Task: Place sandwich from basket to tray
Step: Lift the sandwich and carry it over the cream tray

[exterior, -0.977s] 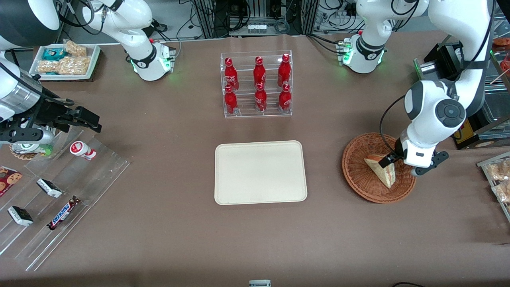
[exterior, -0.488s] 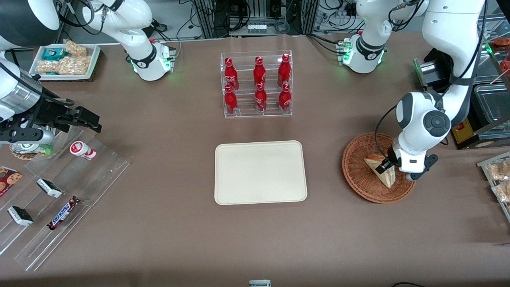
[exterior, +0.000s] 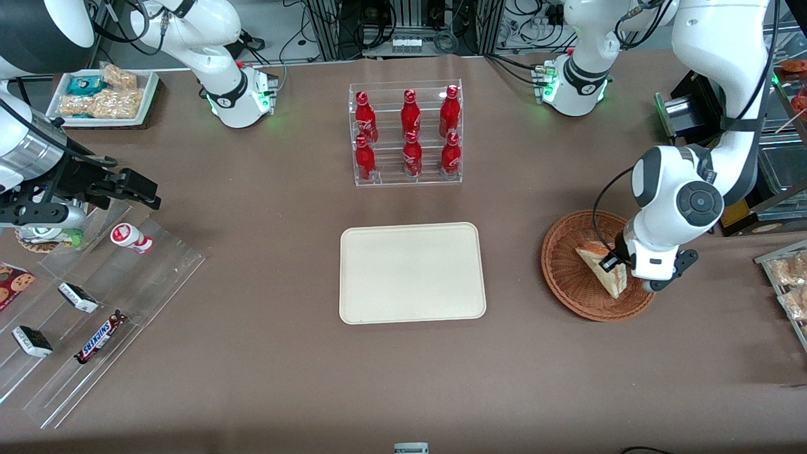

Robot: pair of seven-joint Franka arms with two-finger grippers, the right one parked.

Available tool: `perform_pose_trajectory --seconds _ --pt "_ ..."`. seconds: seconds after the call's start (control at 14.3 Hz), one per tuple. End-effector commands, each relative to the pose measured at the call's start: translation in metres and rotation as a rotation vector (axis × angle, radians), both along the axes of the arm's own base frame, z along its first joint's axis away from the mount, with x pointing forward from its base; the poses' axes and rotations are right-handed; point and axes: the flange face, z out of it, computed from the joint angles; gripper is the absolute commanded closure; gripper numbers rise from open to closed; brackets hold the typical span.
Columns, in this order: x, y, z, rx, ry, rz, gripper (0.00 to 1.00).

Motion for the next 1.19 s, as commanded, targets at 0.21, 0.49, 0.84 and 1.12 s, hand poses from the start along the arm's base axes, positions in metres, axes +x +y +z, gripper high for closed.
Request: perform_pose_trajectory --seconds 0.21,0.49,0.84,1.12 --pt "0.005 -0.151 0.024 -0.016 -0.039 -0.386 0.93" --pt "0.002 -0.284 0.003 -0.041 -0.068 -0.484 0.93" --pt "-0.025 -0.403 -0.03 -0.057 -0.103 -0.508 0.93" --pt "-0.041 -0.435 -0.049 -0.055 -0.126 -0.511 0.93"
